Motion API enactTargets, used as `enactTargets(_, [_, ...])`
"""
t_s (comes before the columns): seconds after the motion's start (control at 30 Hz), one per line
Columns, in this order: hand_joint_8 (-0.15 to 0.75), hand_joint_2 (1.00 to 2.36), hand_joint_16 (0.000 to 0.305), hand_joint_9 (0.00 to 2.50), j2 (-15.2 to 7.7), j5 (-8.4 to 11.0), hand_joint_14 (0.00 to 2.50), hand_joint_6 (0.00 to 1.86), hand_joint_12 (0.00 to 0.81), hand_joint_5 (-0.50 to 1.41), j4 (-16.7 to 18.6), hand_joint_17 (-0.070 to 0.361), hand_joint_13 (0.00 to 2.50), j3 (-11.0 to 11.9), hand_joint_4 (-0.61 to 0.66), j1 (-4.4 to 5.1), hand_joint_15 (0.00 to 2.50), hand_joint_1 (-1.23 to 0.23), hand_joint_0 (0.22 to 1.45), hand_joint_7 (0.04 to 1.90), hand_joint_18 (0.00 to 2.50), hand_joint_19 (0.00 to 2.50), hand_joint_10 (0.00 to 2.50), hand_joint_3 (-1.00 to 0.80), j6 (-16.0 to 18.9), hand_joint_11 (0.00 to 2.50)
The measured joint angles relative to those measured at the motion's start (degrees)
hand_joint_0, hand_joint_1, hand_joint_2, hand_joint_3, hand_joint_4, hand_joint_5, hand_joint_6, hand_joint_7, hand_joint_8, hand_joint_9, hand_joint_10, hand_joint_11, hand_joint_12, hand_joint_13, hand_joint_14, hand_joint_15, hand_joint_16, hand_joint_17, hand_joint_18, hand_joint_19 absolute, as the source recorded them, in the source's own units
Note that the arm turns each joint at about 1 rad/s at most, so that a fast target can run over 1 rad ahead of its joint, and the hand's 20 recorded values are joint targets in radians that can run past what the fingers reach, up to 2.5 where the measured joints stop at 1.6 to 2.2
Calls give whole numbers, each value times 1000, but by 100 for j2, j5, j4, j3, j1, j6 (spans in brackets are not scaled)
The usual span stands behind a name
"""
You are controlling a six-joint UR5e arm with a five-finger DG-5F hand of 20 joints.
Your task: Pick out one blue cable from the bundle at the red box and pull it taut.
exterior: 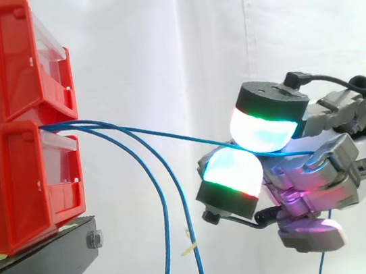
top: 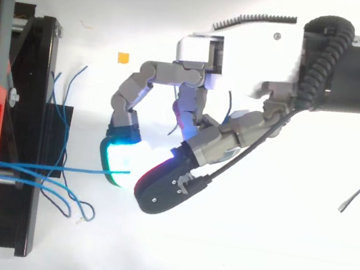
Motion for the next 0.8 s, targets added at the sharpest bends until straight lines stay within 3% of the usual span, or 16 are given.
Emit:
enactTargets(0.47, [321, 1024, 51, 1641, 307, -32, 1024, 963, 328, -177, -578, 114, 1398, -62, 12, -35, 1483, -706, 696, 878, 1115, 1030, 371, -223, -74, 1783])
enactTargets(0.6, [321, 1023, 51, 1639, 530, 40, 1018, 963, 328, -177, -662, 114, 1398, -345, 14, -11, 1485, -706, 696, 876, 1116, 1027, 374, -226, -112, 1776])
enactTargets(0.8, [320, 1026, 50, 1643, 746, 340, 1001, 962, 325, -172, -393, 113, 1406, -800, -12, 32, 1490, -716, 691, 905, 1111, 1041, 371, -177, 12, 1792])
